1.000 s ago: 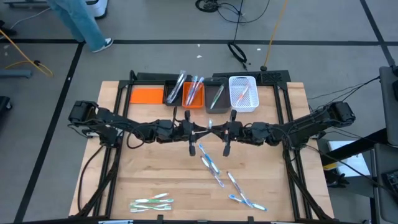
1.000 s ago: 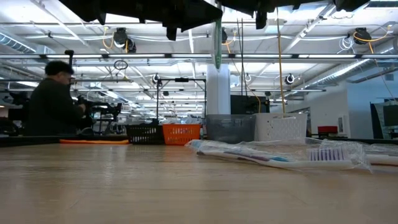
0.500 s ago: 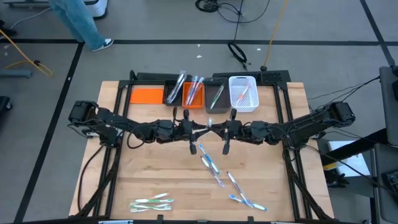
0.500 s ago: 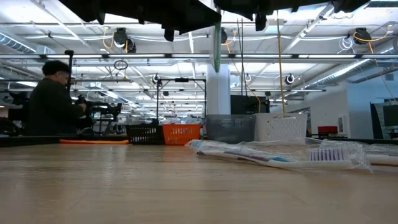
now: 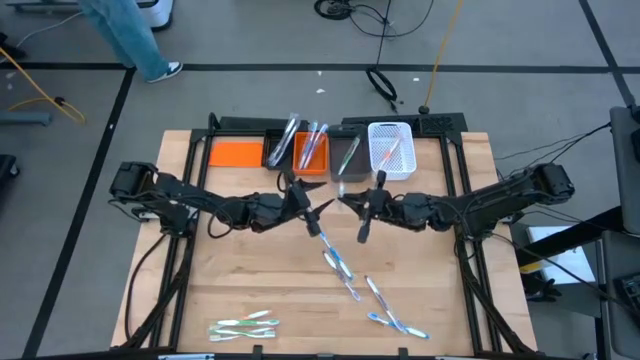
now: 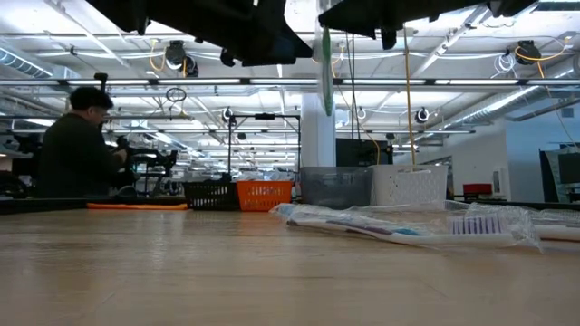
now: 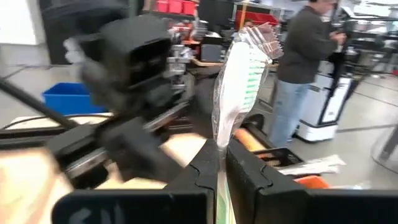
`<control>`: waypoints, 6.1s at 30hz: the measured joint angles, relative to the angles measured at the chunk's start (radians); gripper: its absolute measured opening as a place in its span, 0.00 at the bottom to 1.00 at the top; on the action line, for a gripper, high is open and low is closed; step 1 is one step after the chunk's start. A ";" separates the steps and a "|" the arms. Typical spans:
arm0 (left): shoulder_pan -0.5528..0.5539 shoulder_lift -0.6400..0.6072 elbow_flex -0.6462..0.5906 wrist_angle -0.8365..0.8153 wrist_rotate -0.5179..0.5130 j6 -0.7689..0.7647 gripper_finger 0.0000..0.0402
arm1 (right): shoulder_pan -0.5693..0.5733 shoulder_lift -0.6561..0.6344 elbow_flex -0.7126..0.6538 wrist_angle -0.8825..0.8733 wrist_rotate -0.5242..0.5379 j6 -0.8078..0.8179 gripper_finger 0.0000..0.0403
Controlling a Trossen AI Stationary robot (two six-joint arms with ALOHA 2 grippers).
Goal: Pick & Place Toothbrushes
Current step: Put the green toothbrush into the gray bin, then put the purple toothbrush into the black bin
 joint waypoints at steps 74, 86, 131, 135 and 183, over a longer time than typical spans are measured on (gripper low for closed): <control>-0.062 0.001 -0.001 -0.073 -0.014 -0.054 0.60 | -0.631 0.393 -0.132 0.437 -0.205 0.648 0.11; -0.062 0.001 -0.001 -0.073 -0.014 -0.058 0.60 | -0.631 0.393 -0.132 0.425 -0.203 0.632 0.41; -0.063 0.001 -0.001 -0.075 -0.014 -0.049 0.60 | -0.311 0.147 -0.131 -0.030 -0.570 0.466 0.50; -0.063 0.001 -0.001 -0.075 -0.014 -0.049 0.60 | -0.207 0.115 -0.132 -0.143 -0.571 0.475 0.50; -0.062 0.001 -0.001 -0.074 -0.015 -0.052 0.60 | 0.485 0.308 -0.131 -0.414 -0.279 1.177 0.49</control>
